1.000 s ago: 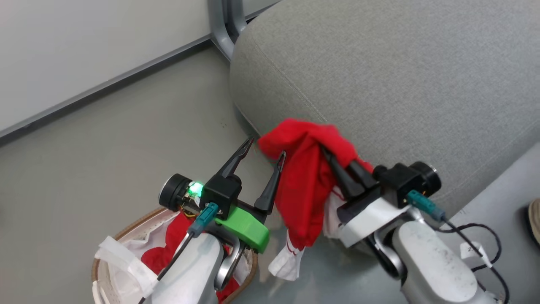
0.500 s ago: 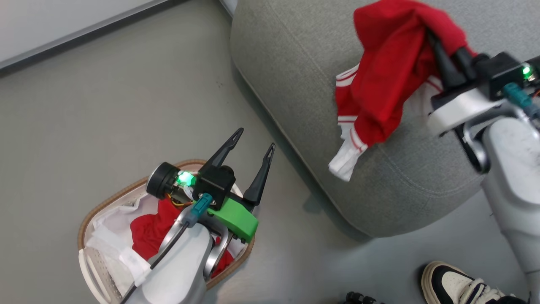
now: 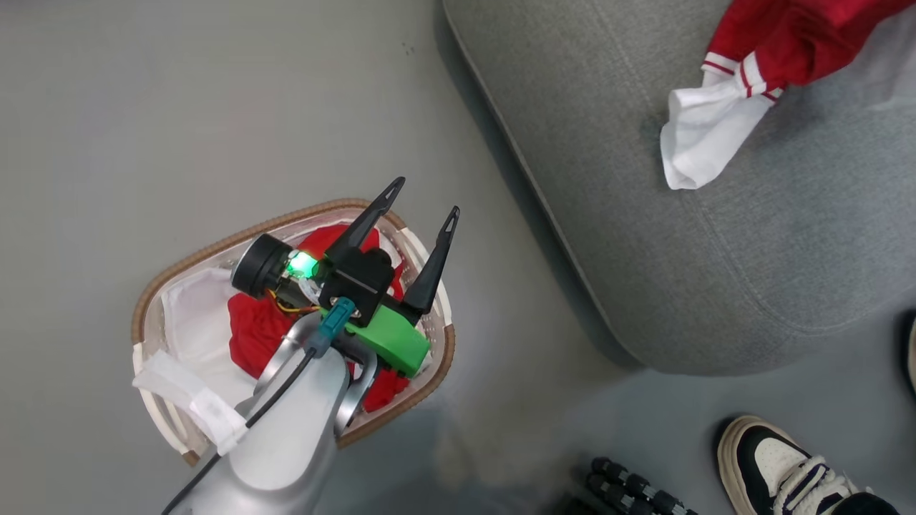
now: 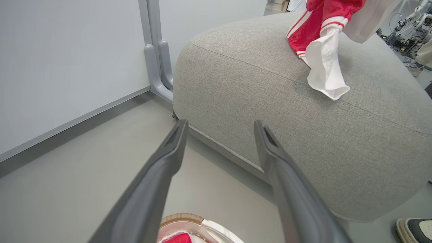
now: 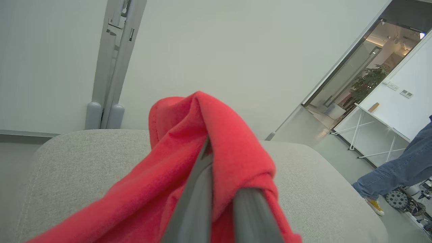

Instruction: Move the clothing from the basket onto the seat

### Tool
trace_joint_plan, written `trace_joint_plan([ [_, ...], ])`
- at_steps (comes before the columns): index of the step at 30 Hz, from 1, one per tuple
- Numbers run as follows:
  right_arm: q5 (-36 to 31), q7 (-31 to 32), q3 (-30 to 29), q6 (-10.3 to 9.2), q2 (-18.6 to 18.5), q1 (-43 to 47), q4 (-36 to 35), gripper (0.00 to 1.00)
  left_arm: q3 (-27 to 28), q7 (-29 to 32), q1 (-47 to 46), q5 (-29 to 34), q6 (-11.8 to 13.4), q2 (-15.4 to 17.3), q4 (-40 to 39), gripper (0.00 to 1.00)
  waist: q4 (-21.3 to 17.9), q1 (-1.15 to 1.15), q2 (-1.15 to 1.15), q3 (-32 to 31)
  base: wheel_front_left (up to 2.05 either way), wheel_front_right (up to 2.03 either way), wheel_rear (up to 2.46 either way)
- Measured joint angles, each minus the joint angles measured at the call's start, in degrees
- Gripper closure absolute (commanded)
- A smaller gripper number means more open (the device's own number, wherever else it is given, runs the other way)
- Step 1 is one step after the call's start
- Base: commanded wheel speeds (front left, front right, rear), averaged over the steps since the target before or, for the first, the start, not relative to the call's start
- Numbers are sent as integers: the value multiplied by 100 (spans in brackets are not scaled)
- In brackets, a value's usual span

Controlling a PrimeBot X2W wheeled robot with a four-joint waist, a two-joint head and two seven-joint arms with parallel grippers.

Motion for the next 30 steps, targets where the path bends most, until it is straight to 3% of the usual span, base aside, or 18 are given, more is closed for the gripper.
trace_joint_plan([
  [10,-397,0,-704,0,75,-216,630,100,-13,0,-243,42,25,-2,-25,0,349,1,0,616,0,0,0],
  [11,-421,0,-747,0,104,-216,680,91,-3,0,-258,42,33,-1,-29,0,384,1,0,662,0,0,0],
  [13,-464,0,-856,0,205,-204,829,44,22,0,-260,37,63,5,-26,0,440,0,0,732,0,0,0],
  [14,-474,0,-899,0,263,-189,862,0,34,0,-260,35,66,13,-26,0,466,0,0,764,0,0,0],
  [21,-593,0,-1245,0,617,294,740,0,100,0,-250,-4,112,45,-23,0,476,1,0,764,0,0,0],
  [30,-488,-1,-1125,0,893,1221,229,0,215,0,-119,-112,136,30,-14,0,367,0,0,410,0,0,0],
])
